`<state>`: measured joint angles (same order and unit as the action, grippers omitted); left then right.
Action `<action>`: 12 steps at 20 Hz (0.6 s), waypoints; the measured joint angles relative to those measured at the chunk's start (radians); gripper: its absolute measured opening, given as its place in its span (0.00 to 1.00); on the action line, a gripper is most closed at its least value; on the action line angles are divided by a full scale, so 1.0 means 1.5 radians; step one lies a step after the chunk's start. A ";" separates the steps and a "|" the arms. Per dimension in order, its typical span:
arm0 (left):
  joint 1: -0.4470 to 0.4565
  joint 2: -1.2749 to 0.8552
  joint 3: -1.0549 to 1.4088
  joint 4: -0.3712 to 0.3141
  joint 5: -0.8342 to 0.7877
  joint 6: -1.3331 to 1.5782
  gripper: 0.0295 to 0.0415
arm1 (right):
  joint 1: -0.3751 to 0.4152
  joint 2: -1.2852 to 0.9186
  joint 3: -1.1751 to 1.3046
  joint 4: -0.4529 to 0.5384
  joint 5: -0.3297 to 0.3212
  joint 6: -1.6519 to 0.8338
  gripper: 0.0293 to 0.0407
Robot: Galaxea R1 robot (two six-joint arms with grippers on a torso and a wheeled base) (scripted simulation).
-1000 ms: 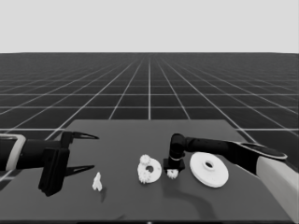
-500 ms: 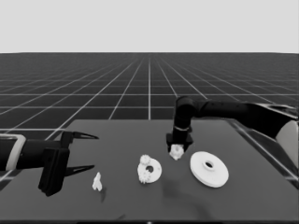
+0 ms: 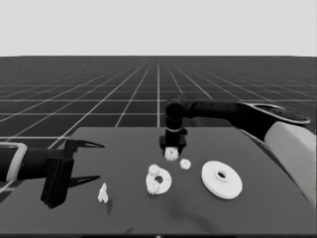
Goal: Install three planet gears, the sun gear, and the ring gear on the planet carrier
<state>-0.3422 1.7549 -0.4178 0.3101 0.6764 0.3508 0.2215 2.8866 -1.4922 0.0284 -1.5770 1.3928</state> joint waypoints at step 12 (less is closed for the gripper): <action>0.000 0.000 0.000 0.000 0.000 0.000 0.75 | -0.241 0.032 -0.098 -0.234 0.061 -0.054 0.17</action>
<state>-0.3422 1.7549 -0.4178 0.3101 0.6764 0.3508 -0.1408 2.9345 -1.6391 -0.3221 -1.4849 1.3112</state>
